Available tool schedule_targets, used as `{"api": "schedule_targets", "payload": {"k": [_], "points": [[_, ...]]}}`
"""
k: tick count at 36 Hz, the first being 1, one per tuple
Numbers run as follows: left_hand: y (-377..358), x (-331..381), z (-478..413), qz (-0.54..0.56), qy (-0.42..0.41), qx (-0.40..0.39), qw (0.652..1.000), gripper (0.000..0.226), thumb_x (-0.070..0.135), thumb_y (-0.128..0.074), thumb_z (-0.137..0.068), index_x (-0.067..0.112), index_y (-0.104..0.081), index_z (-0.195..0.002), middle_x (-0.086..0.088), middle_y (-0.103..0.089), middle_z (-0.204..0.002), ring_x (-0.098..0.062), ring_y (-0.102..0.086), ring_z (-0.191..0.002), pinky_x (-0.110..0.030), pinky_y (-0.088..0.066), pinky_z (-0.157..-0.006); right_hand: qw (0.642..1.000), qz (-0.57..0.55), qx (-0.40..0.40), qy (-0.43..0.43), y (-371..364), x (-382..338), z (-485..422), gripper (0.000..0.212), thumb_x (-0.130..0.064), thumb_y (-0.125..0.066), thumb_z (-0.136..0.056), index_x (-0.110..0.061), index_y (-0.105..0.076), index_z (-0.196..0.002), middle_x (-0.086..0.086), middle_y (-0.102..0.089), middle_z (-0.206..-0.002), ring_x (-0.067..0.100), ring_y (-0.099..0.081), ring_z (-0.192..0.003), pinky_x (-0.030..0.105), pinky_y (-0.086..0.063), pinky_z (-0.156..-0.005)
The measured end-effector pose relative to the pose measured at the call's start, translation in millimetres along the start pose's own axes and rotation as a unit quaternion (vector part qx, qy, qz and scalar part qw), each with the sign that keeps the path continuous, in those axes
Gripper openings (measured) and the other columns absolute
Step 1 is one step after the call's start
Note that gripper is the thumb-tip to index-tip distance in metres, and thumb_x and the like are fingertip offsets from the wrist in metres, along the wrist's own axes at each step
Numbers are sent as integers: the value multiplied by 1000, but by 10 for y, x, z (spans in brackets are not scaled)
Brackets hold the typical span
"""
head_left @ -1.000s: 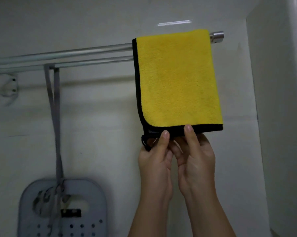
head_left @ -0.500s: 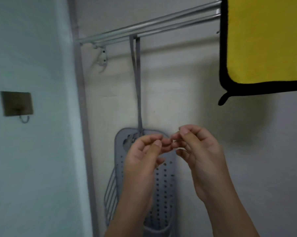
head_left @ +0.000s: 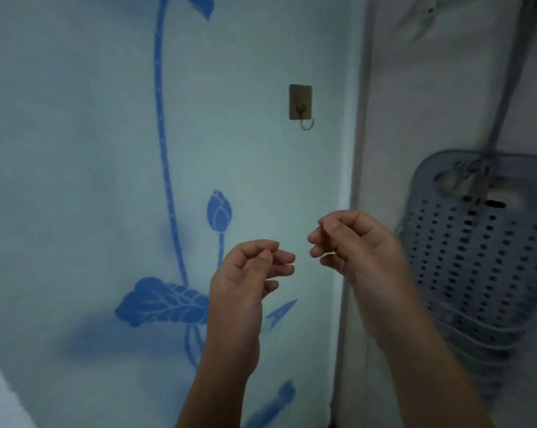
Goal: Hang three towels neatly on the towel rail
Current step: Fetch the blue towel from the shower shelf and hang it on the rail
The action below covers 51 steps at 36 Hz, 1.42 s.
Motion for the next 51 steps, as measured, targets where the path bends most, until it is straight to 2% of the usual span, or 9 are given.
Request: {"api": "schedule_targets", "payload": {"k": [3, 11, 15, 20, 35, 39, 44, 51], "points": [[508, 94, 68, -12, -3, 44, 999, 33, 8, -45, -92, 25, -66, -72, 4, -72, -70, -4, -65, -63, -13, -46, -55, 998, -31, -44, -25, -481, 182, 106, 17, -12, -55, -86, -18, -61, -72, -3, -69, -63, 6, -61, -55, 14, -48, -53], [1509, 277, 241, -47, -16, 147, 988, 29, 5, -43, -92, 20, -63, -77, 2, -71, -67, -5, -64, -59, -12, -47, -53, 984, -80, -144, -69, -1424, 577, 281, 17, -10, -53, -87, -14, -60, -72, -3, -68, -61, 5, -60, -55, 13, -47, -54], [1895, 313, 315, -83, -10, 202, 976, 28, 5, -43, -92, 20, -63, -79, 3, -72, -68, -5, -65, -61, -18, -47, -60, 969, -104, -205, -89, -1878, 752, 308, 15, -9, -52, -88, -12, -59, -74, -5, -68, -60, 4, -59, -54, 12, -47, -54], [2369, 449, 447, -118, -18, 296, 948, 27, 5, -44, -91, 21, -63, -81, 4, -72, -70, -6, -65, -64, -25, -45, -67, 941, -99, -300, -119, -2459, 996, 419, 15, -13, -52, -89, -15, -60, -77, -5, -69, -63, 6, -61, -58, 15, -48, -57], [3534, 951, 1272, -181, -42, 490, 852, 24, 5, -43, -90, 18, -63, -84, 2, -72, -70, -8, -66, -66, -25, -47, -67, 839, -158, -489, -180, -3992, 1299, 1232, 19, -11, -51, -89, -16, -61, -73, -3, -69, -63, 7, -61, -57, 17, -47, -57], [3867, 1104, 1561, -192, -47, 520, 831, 25, 6, -42, -92, 18, -63, -86, 1, -72, -72, -9, -66, -67, -27, -48, -69, 820, -163, -514, -193, -4393, 1323, 1518, 20, -13, -51, -90, -17, -62, -73, -2, -70, -65, 8, -62, -59, 22, -46, -60], [4374, 1365, 1898, -190, -53, 546, 814, 27, 6, -41, -93, 18, -62, -84, 2, -72, -70, -9, -66, -65, -26, -49, -69, 828, -161, -510, -170, -4872, 1295, 1836, 20, -13, -50, -90, -17, -63, -75, -3, -69, -64, 7, -63, -59, 16, -49, -55], [5232, 1787, 2159, -212, -48, 529, 820, 26, 8, -40, -94, 17, -63, -87, 2, -72, -72, -11, -67, -70, -29, -49, -72, 814, -232, -484, -223, -5701, 1222, 2203, 20, -11, -49, -90, -13, -63, -76, -1, -68, -63, 10, -61, -59, 17, -50, -54]]}}
Point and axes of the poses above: each hand's wrist, its own z-axis away from the middle knuckle, its own y-axis out of the back of the hand, x = y × z, the point moved 9 cm from there along -z, towards the middle knuckle
